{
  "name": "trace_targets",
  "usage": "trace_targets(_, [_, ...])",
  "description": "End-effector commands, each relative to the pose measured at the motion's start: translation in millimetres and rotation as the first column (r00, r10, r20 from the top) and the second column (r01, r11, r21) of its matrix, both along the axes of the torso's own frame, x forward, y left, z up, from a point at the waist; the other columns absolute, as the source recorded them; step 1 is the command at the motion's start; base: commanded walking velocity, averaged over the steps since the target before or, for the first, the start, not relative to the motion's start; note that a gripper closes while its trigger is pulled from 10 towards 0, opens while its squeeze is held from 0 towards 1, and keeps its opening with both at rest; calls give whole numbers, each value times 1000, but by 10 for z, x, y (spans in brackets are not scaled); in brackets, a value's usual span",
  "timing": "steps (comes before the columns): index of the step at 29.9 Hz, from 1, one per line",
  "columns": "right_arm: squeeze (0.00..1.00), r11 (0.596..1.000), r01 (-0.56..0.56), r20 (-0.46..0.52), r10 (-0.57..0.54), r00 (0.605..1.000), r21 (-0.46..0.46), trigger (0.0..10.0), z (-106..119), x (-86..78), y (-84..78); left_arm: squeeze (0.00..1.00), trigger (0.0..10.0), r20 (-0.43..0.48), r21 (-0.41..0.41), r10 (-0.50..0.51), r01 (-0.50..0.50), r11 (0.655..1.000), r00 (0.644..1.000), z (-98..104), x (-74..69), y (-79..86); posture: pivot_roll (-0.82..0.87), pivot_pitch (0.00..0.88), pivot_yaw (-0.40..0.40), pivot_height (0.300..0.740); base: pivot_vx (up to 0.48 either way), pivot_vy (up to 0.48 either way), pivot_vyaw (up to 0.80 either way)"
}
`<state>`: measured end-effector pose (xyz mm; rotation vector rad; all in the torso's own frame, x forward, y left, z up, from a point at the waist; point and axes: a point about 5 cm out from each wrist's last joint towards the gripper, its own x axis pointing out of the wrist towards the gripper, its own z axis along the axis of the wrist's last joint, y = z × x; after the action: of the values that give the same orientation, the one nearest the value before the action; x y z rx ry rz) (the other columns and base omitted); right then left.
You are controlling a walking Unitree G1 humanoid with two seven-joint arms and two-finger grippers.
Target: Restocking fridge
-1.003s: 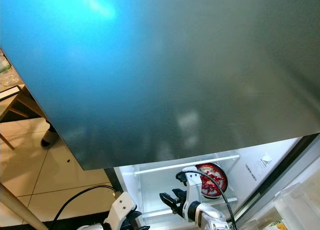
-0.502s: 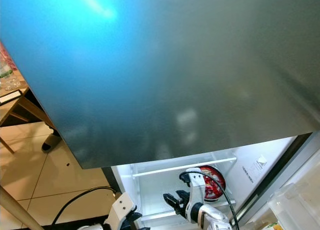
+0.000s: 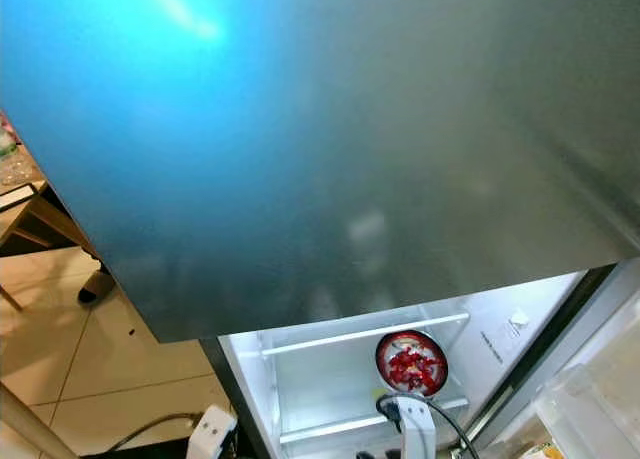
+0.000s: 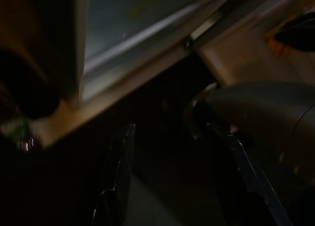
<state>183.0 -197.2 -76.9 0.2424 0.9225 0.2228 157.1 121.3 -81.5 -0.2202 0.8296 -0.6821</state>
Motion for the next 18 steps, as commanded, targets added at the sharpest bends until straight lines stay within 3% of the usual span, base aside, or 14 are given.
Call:
trace_targets(1, [0,1000,27,-10,-27,1000,-2,10000,-12,-22,-16,0,10000,-25,29,53,-52,998,998,-26,-23,122,2,46,47,740,0,0,0])
trace_targets(8, [0,996,70,-37,-72,997,-46,10000,-49,-98,-80,0,10000,-83,87,150,-142,986,985,-99,-135,243,1,36,40,740,0,0,0])
trace_targets(13, [0,986,120,-87,-130,988,-116,10000,-109,-250,-191,0,10000,-136,204,329,-298,932,935,-184,-287,474,0,11,28,740,0,0,0])
trace_targets(16, [0,982,141,-106,-154,982,-126,10000,-126,-297,-218,0,10000,-156,225,363,-325,919,919,-203,-333,515,0,6,23,740,0,0,0])
trace_targets(18, [0,973,176,-128,-195,972,-150,10000,-143,-367,-288,0,10000,-196,273,413,-355,894,890,-244,-450,601,-9,0,12,740,0,0,0])
